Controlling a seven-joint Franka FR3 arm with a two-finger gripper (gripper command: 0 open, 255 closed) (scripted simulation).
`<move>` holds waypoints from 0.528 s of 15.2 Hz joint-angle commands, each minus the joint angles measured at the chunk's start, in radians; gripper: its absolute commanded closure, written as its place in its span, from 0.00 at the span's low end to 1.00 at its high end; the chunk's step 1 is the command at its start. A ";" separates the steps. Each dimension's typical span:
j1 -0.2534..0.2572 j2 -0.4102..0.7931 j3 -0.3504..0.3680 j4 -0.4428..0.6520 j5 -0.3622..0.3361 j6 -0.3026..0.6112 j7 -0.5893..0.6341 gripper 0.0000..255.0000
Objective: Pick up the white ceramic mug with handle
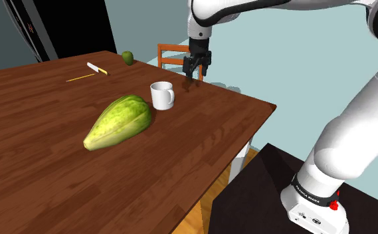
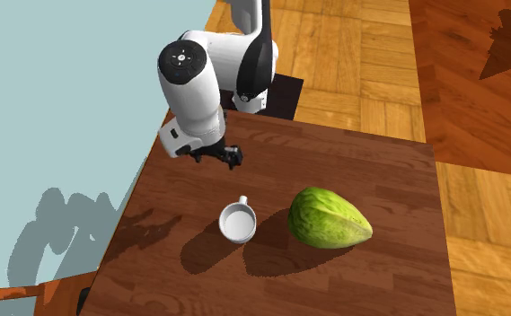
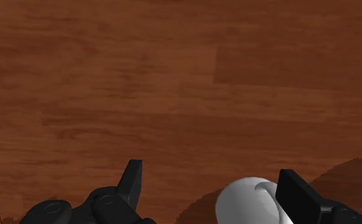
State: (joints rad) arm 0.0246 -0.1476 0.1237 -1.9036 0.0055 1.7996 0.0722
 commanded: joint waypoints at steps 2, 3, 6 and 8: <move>0.010 0.128 0.018 0.124 -0.013 -0.005 0.038 0.00; 0.013 0.170 0.022 0.166 -0.018 -0.009 0.049 0.00; 0.027 0.300 0.032 0.306 -0.036 -0.029 0.080 0.00; 0.040 0.391 0.036 0.413 -0.049 -0.050 0.099 0.00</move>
State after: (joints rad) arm 0.0626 0.2070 0.1597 -1.5341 -0.0397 1.7591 0.1688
